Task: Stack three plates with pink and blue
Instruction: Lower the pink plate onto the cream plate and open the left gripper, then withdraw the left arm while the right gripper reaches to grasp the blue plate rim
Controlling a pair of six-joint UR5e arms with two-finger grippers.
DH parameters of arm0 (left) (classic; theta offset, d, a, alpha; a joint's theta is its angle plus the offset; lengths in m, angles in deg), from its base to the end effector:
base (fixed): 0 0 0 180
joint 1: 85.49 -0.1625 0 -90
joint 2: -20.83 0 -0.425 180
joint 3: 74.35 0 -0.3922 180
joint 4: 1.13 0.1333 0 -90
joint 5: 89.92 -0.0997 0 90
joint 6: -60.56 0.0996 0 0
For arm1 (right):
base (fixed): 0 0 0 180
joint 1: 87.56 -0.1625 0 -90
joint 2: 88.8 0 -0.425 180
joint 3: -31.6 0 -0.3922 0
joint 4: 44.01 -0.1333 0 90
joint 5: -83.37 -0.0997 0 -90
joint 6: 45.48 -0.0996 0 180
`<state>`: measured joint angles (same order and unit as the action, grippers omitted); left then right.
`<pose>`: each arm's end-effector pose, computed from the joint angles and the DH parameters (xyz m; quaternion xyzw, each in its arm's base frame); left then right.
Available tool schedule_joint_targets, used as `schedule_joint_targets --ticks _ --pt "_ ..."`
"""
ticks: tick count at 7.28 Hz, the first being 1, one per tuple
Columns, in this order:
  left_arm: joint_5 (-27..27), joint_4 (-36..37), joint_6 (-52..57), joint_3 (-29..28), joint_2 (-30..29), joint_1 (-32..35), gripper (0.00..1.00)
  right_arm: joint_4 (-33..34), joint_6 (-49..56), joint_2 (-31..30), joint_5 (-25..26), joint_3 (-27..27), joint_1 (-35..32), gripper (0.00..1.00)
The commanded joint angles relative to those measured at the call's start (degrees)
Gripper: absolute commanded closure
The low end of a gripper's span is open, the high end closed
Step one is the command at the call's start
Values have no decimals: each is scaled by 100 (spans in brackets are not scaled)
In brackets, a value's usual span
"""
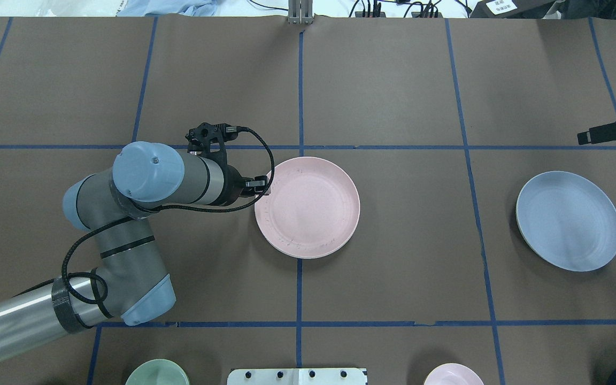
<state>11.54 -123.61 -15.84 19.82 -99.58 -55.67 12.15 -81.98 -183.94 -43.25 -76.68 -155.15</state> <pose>0.5221 -0.4301 0.2527 0.1260 0.5414 -0.0624 0.8289 -0.1110 -0.4630 0.4783 0.1878 -0.4370 -0.0175 0.8795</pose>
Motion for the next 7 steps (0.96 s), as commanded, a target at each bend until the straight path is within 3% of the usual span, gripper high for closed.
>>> schedule_joint_targets --ticks 1,3,5,7 --pt "14 31 98 258 149 129 1 -8 3 -66 -3 9 -9 0" --pt "529 406 1436 818 613 680 1 -26 55 -521 58 0 0 0" --pt "1127 733 3008 1216 1219 1522 1 -847 65 -1362 461 35 262 0" --pt "1394 725 4357 1217 1755 2280 1 -1683 21 -1622 533 663 509 2"
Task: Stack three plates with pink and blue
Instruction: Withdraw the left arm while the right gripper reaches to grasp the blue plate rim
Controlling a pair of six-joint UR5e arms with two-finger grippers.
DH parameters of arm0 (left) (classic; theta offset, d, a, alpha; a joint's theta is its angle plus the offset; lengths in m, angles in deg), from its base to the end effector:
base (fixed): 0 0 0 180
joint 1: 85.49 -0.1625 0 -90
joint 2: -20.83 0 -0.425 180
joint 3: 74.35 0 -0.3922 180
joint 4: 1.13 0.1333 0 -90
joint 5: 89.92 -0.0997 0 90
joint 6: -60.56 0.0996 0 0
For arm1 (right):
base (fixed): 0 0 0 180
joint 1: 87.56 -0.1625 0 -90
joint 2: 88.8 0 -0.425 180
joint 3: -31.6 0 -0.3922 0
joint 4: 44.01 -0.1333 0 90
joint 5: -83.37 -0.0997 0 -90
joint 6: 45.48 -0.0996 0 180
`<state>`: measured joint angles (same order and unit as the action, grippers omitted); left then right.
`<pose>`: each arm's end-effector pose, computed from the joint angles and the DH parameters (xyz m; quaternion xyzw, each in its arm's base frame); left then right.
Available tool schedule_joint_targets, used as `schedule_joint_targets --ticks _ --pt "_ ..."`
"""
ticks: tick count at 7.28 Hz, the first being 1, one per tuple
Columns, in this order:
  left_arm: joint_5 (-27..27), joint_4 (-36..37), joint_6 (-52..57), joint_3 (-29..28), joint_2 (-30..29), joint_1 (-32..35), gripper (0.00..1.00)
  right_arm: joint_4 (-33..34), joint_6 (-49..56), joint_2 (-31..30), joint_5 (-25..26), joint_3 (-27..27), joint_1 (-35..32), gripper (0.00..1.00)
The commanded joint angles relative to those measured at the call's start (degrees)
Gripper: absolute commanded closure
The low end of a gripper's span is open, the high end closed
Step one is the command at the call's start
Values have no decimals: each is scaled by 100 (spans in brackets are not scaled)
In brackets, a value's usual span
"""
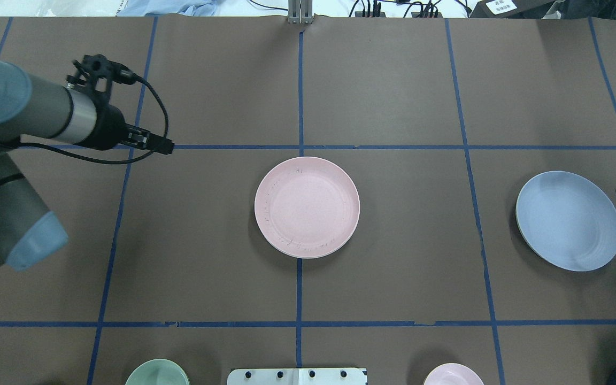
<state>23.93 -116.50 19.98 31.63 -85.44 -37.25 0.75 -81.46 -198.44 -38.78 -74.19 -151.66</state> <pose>0.3176 -0.4954 0.3258 0.2357 0.4467 0.1084 0.8562 -0.0933 -0.3760 0.5865 0.1581 -0.3968 -0.0185 0.9040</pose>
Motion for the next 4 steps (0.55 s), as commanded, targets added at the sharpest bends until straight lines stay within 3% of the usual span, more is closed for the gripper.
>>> schedule_joint_targets --ticks 1,2,3,4 --pt "154 6 806 45 369 520 1 -1078 -127 -137 209 872 274 7" --pt "154 6 806 54 370 520 1 -1197 -406 -50 219 981 432 22" --pt "154 -3 806 72 378 520 1 -1198 -426 73 341 1104 633 30" --pt "154 -3 806 81 378 520 1 -1207 -427 179 411 1244 766 30"
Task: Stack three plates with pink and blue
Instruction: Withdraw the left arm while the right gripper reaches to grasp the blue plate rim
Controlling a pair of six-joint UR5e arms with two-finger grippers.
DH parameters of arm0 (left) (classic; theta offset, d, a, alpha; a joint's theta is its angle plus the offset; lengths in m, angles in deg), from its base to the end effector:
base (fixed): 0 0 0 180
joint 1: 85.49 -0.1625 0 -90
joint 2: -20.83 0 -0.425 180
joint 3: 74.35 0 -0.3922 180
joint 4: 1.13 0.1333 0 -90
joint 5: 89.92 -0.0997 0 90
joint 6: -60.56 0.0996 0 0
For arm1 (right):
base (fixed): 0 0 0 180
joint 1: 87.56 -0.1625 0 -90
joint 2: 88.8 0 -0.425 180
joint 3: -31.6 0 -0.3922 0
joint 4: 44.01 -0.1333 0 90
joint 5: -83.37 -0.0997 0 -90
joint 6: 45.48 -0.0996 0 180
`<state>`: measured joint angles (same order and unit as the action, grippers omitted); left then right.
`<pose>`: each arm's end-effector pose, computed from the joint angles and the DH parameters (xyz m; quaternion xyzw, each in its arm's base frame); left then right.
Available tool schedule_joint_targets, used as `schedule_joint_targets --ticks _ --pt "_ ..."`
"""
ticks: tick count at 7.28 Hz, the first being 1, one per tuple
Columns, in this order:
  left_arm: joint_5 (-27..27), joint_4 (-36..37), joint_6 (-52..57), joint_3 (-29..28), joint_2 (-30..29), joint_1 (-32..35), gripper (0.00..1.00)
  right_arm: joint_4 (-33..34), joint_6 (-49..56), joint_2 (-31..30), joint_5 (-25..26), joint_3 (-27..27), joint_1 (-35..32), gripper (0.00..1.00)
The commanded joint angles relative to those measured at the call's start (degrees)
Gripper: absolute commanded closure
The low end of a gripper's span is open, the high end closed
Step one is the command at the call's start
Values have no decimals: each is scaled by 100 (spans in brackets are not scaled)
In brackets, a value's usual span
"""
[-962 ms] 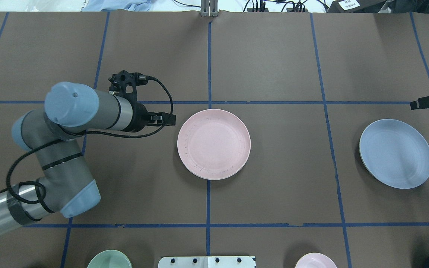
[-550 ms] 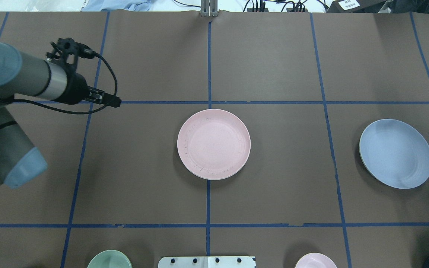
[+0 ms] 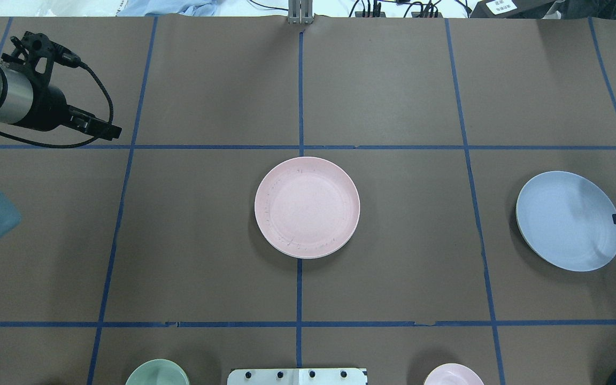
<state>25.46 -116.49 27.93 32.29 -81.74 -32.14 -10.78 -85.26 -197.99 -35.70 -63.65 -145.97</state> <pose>0.2651 -0.5081 0.3568 0.2570 0.4148 0.1311 0.8630 -0.1232 -0.3624 0.6544 0.1508 -0.3959 -0.0270 0.9054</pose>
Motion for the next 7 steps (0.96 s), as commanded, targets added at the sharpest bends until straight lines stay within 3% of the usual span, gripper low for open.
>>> schedule_joint_targets --ticks 1,3,4,5,7 --pt "-7 -4 3 23 17 9 1 -53 -47 143 200 226 329 30" --pt "-7 -4 -41 23 17 9 1 -271 -64 143 262 436 418 43" --pt "-7 -12 -58 23 17 9 1 -282 -82 143 262 446 418 82" --pt "-7 -13 -67 23 17 9 1 -282 -100 161 253 420 418 100" --pt "-7 -21 -67 14 17 0 1 -290 -109 170 227 280 400 100"
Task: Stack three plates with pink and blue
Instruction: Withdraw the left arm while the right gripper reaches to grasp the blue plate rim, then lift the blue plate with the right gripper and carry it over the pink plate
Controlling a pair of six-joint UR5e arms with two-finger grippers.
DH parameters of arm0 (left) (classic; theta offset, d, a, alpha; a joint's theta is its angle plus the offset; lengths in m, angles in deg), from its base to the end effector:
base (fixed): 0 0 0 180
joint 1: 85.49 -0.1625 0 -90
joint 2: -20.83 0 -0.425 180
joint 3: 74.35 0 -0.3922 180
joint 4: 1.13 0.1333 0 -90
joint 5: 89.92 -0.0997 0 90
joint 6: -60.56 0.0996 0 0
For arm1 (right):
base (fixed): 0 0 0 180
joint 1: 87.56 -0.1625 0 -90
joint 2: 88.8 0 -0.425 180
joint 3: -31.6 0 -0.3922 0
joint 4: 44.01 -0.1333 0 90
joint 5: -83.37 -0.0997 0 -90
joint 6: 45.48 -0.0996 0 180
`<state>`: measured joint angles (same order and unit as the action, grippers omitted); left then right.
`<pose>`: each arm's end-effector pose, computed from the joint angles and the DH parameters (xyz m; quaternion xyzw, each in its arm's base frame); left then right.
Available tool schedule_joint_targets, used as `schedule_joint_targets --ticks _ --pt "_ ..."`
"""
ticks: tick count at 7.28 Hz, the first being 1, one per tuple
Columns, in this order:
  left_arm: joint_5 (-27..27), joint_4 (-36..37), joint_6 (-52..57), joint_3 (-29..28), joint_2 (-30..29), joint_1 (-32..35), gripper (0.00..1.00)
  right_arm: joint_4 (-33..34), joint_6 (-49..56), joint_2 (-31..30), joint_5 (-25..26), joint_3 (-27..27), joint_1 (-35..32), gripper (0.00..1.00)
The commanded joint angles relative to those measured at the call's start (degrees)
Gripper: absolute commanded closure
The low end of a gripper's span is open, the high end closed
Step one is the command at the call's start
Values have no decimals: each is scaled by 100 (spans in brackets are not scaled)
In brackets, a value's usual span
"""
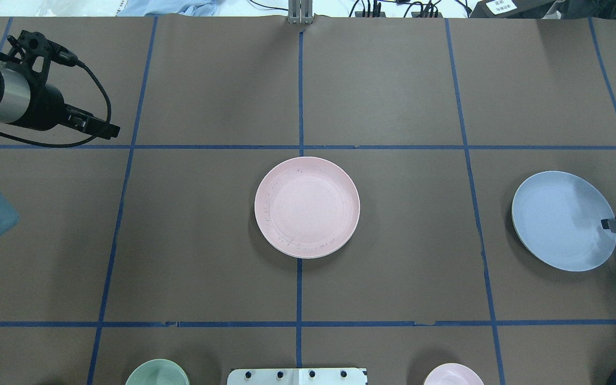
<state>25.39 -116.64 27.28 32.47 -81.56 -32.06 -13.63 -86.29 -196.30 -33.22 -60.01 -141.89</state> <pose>0.2635 -0.5075 0.3568 0.2563 0.4163 0.1255 0.8633 -0.1513 -0.3629 0.6707 0.1526 -0.3920 -0.0451 0.9061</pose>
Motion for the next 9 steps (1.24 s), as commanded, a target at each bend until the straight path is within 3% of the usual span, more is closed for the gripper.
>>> schedule_joint_targets --ticks 1,3,6,9 --pt "0 -7 -2 -4 0 -8 1 -5 -58 1 -48 -216 -17 100" --pt "-9 -7 6 -4 0 -8 1 222 -906 123 -327 -882 -78 100" --pt "70 54 199 -13 0 131 1 1687 -2197 1788 -487 -1385 -122 100" --pt "631 693 2442 -135 333 1577 1 2278 -3422 3109 -252 -1438 569 100"
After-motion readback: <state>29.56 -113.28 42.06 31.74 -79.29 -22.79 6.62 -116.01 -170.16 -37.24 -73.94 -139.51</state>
